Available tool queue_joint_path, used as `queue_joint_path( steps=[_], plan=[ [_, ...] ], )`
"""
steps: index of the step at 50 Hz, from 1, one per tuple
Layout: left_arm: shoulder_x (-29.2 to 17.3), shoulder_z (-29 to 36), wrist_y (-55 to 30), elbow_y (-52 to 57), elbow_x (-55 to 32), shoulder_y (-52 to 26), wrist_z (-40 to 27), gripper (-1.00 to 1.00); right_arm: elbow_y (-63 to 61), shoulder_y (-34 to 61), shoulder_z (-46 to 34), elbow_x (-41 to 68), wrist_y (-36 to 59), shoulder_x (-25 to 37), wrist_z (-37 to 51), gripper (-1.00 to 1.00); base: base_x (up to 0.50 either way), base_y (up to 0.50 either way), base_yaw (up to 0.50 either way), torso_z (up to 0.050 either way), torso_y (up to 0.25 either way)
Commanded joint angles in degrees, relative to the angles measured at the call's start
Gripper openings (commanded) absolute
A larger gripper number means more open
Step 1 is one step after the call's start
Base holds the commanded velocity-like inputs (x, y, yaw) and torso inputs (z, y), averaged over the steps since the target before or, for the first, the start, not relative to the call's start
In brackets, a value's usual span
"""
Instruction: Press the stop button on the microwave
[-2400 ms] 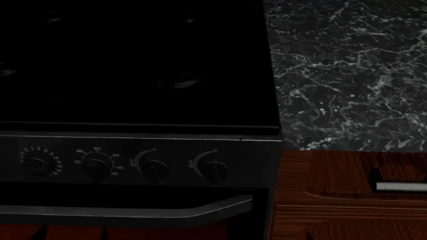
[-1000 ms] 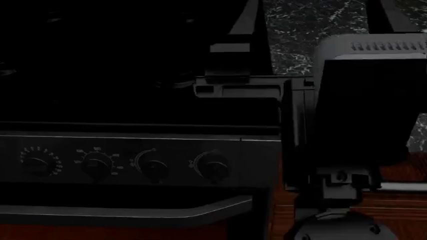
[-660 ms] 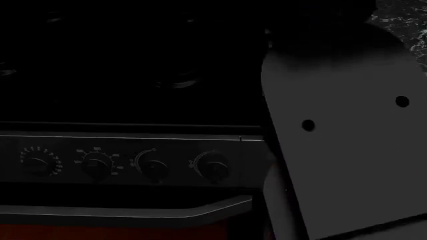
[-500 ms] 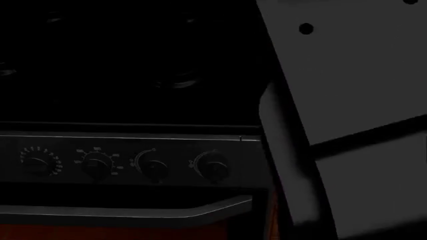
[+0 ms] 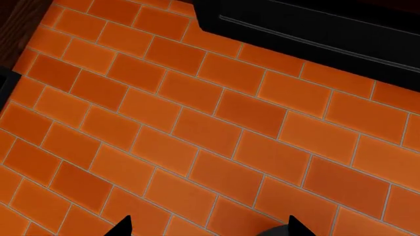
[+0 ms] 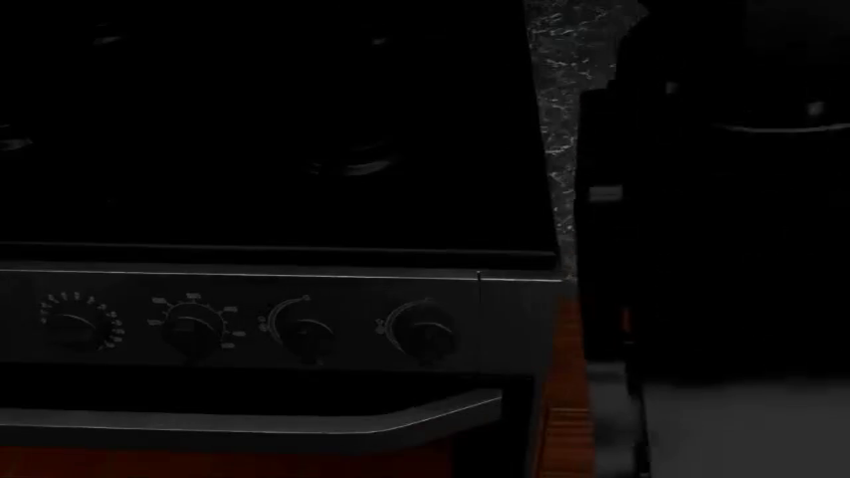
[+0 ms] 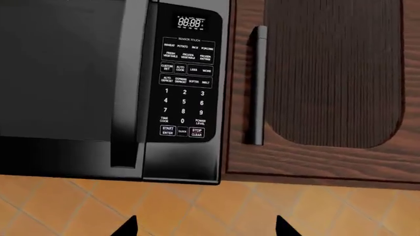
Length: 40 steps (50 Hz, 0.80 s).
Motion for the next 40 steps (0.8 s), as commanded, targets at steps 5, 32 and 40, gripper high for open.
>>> queue_joint_path(
  steps=[5, 32, 40],
  plan=[
    [0.0, 0.0, 0.0, 0.0, 0.0, 0.0, 0.0, 1.0, 29.3, 14.2, -8.8, 5.0, -15.2, -0.5, 0.9, 1.0, 0.0, 0.0, 0.0, 0.0, 0.0],
    [0.0, 0.0, 0.0, 0.0, 0.0, 0.0, 0.0, 1.0, 39.2, 23.5, -23.0, 19.1, -21.2, 0.0, 4.1, 1.0, 0.0, 0.0, 0.0, 0.04, 0.074],
    [0.0, 0.0, 0.0, 0.0, 0.0, 0.0, 0.0, 1.0, 39.9, 24.4, -24.3, 20.4, -21.4, 0.0, 4.3, 1.0, 0.0, 0.0, 0.0, 0.05, 0.095]
  ],
)
